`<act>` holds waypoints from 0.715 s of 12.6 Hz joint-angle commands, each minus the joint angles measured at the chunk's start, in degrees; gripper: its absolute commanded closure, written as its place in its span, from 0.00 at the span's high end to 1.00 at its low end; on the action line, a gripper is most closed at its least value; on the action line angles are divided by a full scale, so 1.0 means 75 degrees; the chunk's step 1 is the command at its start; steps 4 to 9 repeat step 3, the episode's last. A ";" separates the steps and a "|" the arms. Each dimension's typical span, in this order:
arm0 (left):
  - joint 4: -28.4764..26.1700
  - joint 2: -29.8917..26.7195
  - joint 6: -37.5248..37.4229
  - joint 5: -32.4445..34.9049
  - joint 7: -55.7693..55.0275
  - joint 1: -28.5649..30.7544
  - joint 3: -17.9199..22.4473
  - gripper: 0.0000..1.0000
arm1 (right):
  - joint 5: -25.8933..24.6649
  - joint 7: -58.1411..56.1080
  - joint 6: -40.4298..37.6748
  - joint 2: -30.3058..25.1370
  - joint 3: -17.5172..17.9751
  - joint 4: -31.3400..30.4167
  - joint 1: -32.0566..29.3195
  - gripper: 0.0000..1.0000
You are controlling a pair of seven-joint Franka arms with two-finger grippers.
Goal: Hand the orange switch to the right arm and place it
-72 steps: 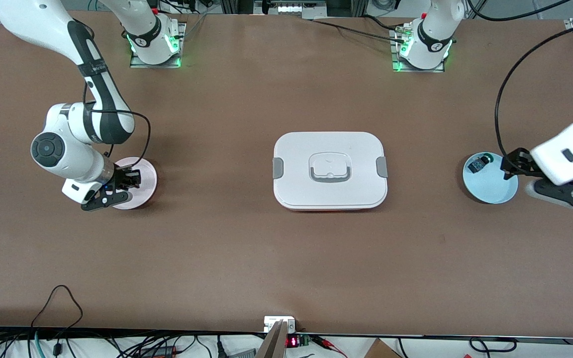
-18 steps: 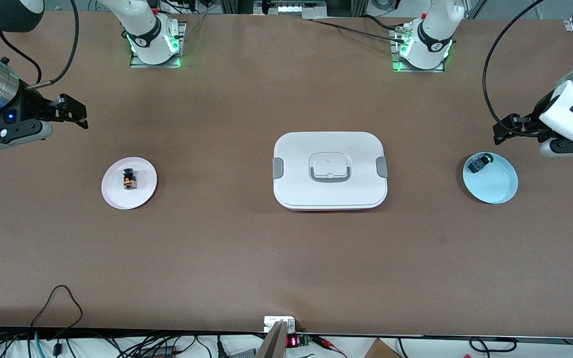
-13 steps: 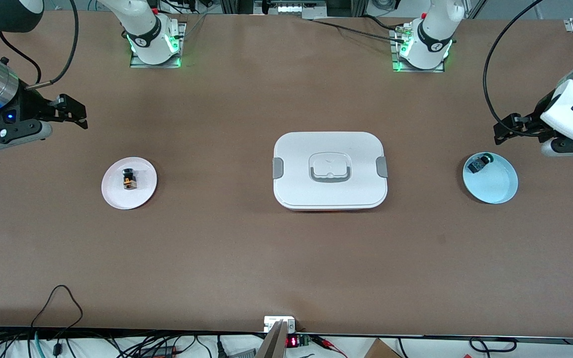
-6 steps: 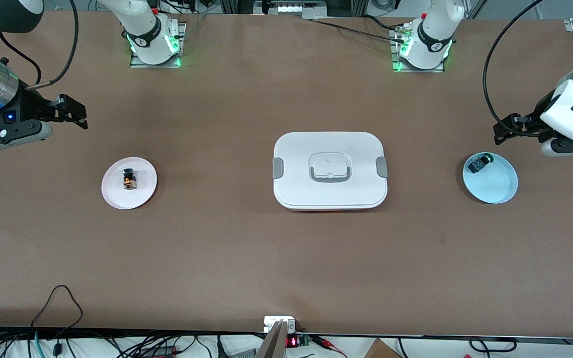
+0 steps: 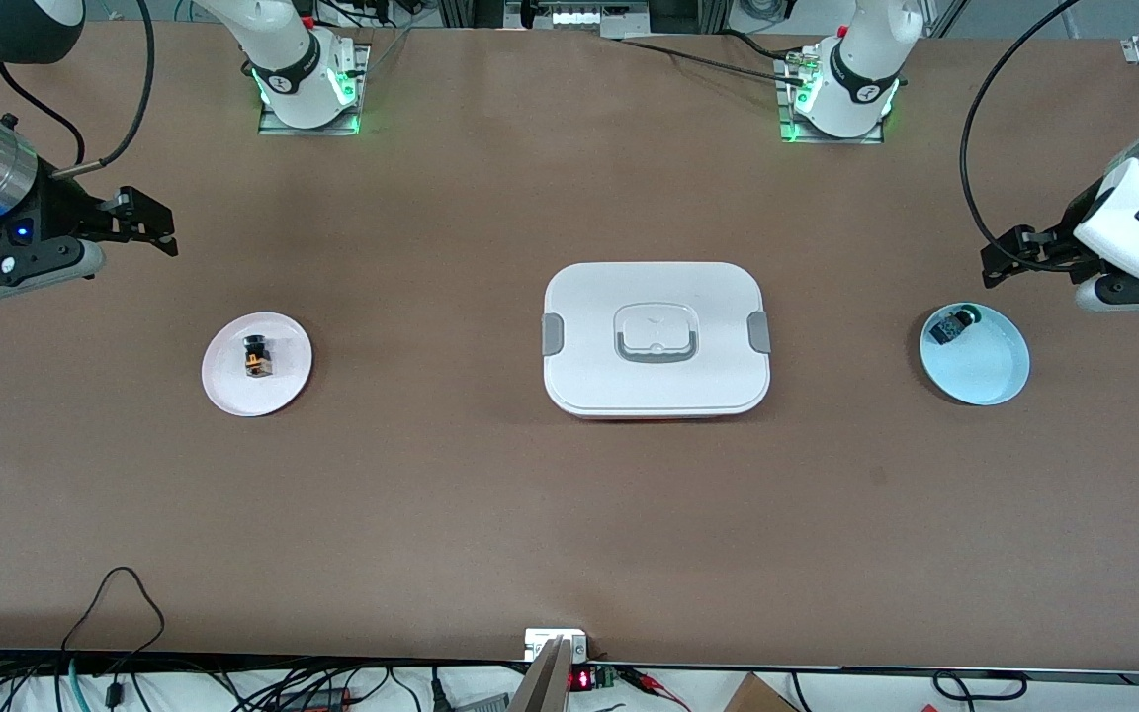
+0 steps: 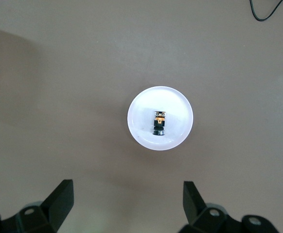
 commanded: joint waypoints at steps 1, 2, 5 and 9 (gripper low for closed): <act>0.0278 0.0154 -0.0199 -0.0116 0.0141 -0.0015 0.0018 1.00 | 0.0170 -0.0186 -0.0113 0.0095 -0.0032 0.0224 -0.0033 1.00; 0.0278 0.0154 -0.0199 -0.0116 0.0141 -0.0015 0.0018 1.00 | 0.0158 -0.0186 -0.0113 0.0095 -0.0021 0.0224 -0.0033 1.00; 0.0278 0.0154 -0.0199 -0.0116 0.0141 -0.0015 0.0018 1.00 | 0.0158 -0.0197 -0.0125 0.0095 -0.0021 0.0224 -0.0033 1.00; 0.0278 0.0154 -0.0199 -0.0116 0.0141 -0.0015 0.0018 1.00 | 0.0158 -0.0197 -0.0125 0.0095 -0.0021 0.0224 -0.0033 1.00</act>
